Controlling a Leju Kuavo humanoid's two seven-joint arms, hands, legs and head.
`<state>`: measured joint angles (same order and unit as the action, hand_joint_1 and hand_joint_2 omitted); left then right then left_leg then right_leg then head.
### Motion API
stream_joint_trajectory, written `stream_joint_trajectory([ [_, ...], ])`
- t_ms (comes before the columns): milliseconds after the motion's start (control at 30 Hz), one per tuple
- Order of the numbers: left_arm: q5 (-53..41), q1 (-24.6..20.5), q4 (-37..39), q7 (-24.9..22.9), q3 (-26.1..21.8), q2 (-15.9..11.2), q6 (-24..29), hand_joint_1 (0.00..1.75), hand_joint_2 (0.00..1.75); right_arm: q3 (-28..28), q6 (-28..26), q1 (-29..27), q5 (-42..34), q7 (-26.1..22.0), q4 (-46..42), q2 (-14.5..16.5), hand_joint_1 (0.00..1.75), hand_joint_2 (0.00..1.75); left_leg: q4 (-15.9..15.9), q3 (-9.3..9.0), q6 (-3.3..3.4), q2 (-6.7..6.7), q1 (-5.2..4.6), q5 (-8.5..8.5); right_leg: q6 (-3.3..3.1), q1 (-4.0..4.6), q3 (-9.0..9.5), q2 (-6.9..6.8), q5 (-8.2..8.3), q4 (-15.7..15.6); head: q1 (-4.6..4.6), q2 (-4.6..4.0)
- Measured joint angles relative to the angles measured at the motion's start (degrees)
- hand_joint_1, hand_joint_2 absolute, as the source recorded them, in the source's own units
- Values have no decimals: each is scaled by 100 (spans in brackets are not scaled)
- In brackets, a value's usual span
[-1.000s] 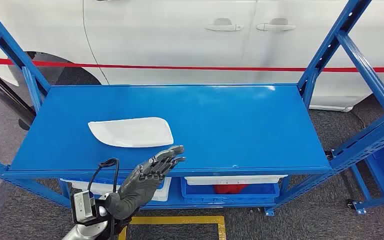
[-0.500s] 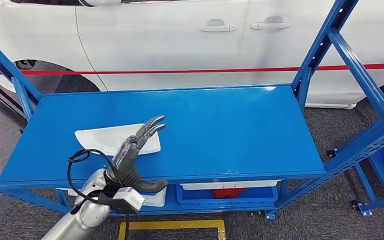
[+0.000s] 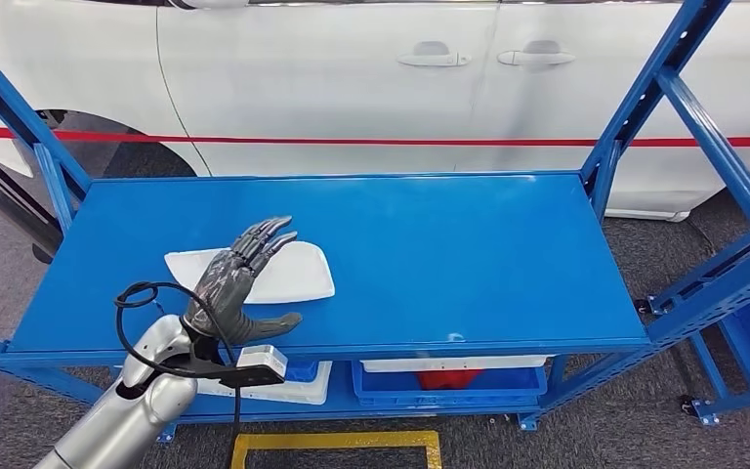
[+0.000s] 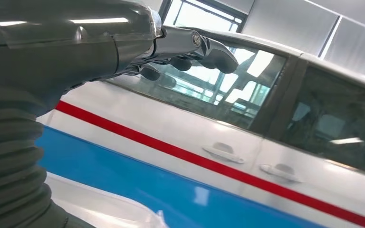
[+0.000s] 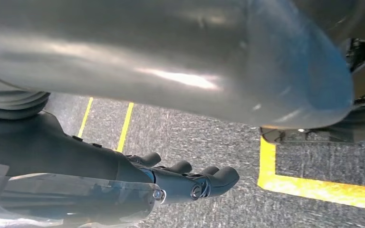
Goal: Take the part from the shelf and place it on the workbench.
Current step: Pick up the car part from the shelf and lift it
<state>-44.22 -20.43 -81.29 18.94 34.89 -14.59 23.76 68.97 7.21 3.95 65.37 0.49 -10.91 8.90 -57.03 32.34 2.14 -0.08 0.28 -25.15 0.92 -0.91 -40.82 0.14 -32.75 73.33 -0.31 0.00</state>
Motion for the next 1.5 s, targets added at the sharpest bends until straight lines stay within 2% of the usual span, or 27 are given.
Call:
stream_joint_trajectory([
  [33, -108, 15, 15, -50, 1, -36, 33, 0, 175, 5, -4, -3, -2, 9, 0, 4, 0, 0, -11, -3, -9, -4, 1, -9, 0, -5, 84, -3, 160, -190, 1, 0],
  [100, -295, 38, 28, -137, 3, -114, 73, 0, 175, 14, -14, -8, -12, 29, 1, 12, 0, 0, -54, -5, -51, -14, -8, -44, -22, -14, 451, -7, 518, -942, 2, 0],
  [167, -471, 65, 30, -219, 10, -198, 92, 0, 175, 17, -26, -6, -23, 45, 3, 27, 0, 0, -98, 10, -111, -21, -30, -80, -75, -5, 664, 6, 644, -1400, -2, 0],
  [300, -629, 148, 31, -291, 83, -306, 113, 0, 175, 37, -54, -9, -49, 57, 5, 62, 0, 0, -176, 28, -239, -20, -11, -162, -210, 8, 693, 15, 638, -1467, -8, 0],
  [367, -633, 190, 32, -299, 120, -341, 115, 0, 175, 63, -68, -10, -69, 64, 5, 76, 0, 0, -643, 232, -307, -16, 10, -440, -270, -3, 710, 6, 643, -1489, -30, 0],
  [433, -632, 236, 37, -303, 161, -370, 115, 0, 175, 93, -76, -12, -87, 70, 6, 83, 0, 0, -1426, 609, -352, -14, 24, -787, -297, 7, 710, 4, 633, -1485, -41, 0],
  [467, -632, 263, 42, -305, 185, -379, 115, 0, 175, 103, -80, -13, -94, 71, 6, 85, 0, 0, -1696, 750, -361, -14, 29, -854, -303, 12, 712, 5, 627, -1481, -41, 0],
  [500, -632, 285, 47, -305, 208, -385, 115, 0, 175, 110, -83, -15, -98, 72, 6, 85, 0, 0, -1772, 803, -359, -14, 31, -811, -306, 16, 718, 6, 621, -1477, -41, 0],
  [533, -632, 299, 51, -305, 227, -388, 115, 0, 175, 113, -84, -15, -103, 72, 6, 86, 0, 0, -1610, 742, -346, -14, 31, -657, -305, 19, 730, 8, 612, -1473, -41, 0],
  [600, -626, 304, 55, -309, 256, -402, 113, 0, 175, 116, -85, -15, -117, 72, 6, 97, 0, 0, -845, 395, -286, -13, 24, -243, -294, 26, 768, 13, 592, -1471, -40, 0],
  [667, -614, 301, 55, -326, 281, -421, 98, 0, 175, 118, -84, -11, -126, 72, 7, 112, 0, 0, -247, 116, -220, -12, -6, -51, -256, 43, 780, 17, 576, -1467, -38, 0],
  [733, -594, 303, 62, -350, 309, -440, 76, 0, 175, 120, -80, -8, -127, 72, 7, 125, 0, 0, -121, 63, -173, -19, -36, -58, -193, 47, 774, 15, 581, -1482, -37, 0],
  [767, -585, 306, 71, -363, 323, -446, 67, 0, 175, 120, -77, -7, -126, 70, 7, 130, 0, 0, -89, 50, -142, -20, -17, -37, -157, 45, 779, 11, 579, -1487, -36, 0],
  [833, -572, 300, 112, -388, 346, -454, 47, 0, 175, 119, -70, -4, -122, 64, 7, 138, 0, 0, 11, 2, -74, -13, 15, 15, -96, 47, 732, 5, 471, -1351, -23, 0],
  [867, -571, 294, 151, -404, 356, -453, 31, 0, 175, 119, -67, -2, -115, 61, 7, 138, 0, 0, 53, -18, -46, -4, 32, 37, -74, 48, 625, 4, 327, -1119, -13, 0],
  [933, -581, 283, 266, -432, 379, -448, -2, 0, 175, 119, -63, -4, -89, 56, 7, 138, 0, 0, 58, -14, -18, 11, 20, 42, -43, 37, 265, 5, -25, -408, 2, 0],
  [967, -594, 282, 332, -443, 391, -440, -12, 0, 175, 119, -62, -6, -73, 55, 7, 138, 0, 0, 50, -6, -17, 14, 18, 39, -30, 29, 100, 4, -125, -94, 3, 0],
  [1000, -609, 283, 391, -449, 404, -428, -15, 0, 175, 119, -62, -8, -61, 55, 7, 138, 0, 0, 43, -3, -19, 15, 16, 35, -21, 21, 21, 3, -113, 39, 4, 0],
  [1033, -622, 283, 441, -451, 417, -414, -15, 0, 175, 119, -61, -10, -51, 56, 7, 137, 0, 0, 34, -5, -27, 12, 17, 28, -16, 13, 55, 1, 12, -52, 5, 0],
  [1100, -633, 278, 511, -453, 435, -391, -13, 0, 175, 119, -59, -12, -42, 56, 7, 136, 0, 0, 3, -16, -60, 5, 21, 2, -26, 1, 393, -5, 412, -772, 8, 0],
  [1133, -634, 270, 537, -455, 440, -385, -11, 0, 175, 119, -58, -10, -40, 55, 7, 136, 0, 0, -27, -12, -89, 2, 10, -18, -47, 6, 562, -6, 553, -1129, 6, 0],
  [1200, -635, 248, 578, -458, 448, -377, -7, 0, 175, 118, -54, -6, -39, 53, 7, 137, 0, 0, -63, 3, -149, 1, -10, -45, -106, 21, 711, -2, 634, -1470, 0, 0],
  [1300, -639, 217, 627, -464, 472, -357, -6, 0, 175, 117, -51, -3, -38, 54, 7, 140, 0, 0, -94, 12, -237, 0, -3, -85, -208, 26, 717, 1, 645, -1497, -4, 0],
  [1367, -660, 179, 684, -471, 487, -343, -9, 0, 175, 118, -57, -3, -31, 54, 7, 143, 0, 0, -426, 148, -294, 0, 17, -305, -274, 8, 730, -5, 662, -1524, -27, 0],
  [1433, -681, 143, 779, -481, 503, -325, -14, 0, 175, 117, -61, -5, -24, 56, 7, 142, 0, 0, -1163, 479, -340, 1, 34, -677, -308, 17, 729, -8, 658, -1522, -48, 0],
  [1467, -685, 136, 830, -486, 512, -312, -16, 0, 175, 117, -61, -6, -21, 58, 7, 142, 0, 0, -1505, 640, -353, 2, 39, -804, -314, 22, 727, -7, 655, -1518, -47, 0],
  [1500, -691, 134, 880, -490, 520, -296, -15, 0, 175, 117, -62, -6, -20, 61, 7, 141, 0, 0, -1695, 733, -355, 2, 39, -834, -318, 27, 727, -5, 652, -1512, -48, 0],
])
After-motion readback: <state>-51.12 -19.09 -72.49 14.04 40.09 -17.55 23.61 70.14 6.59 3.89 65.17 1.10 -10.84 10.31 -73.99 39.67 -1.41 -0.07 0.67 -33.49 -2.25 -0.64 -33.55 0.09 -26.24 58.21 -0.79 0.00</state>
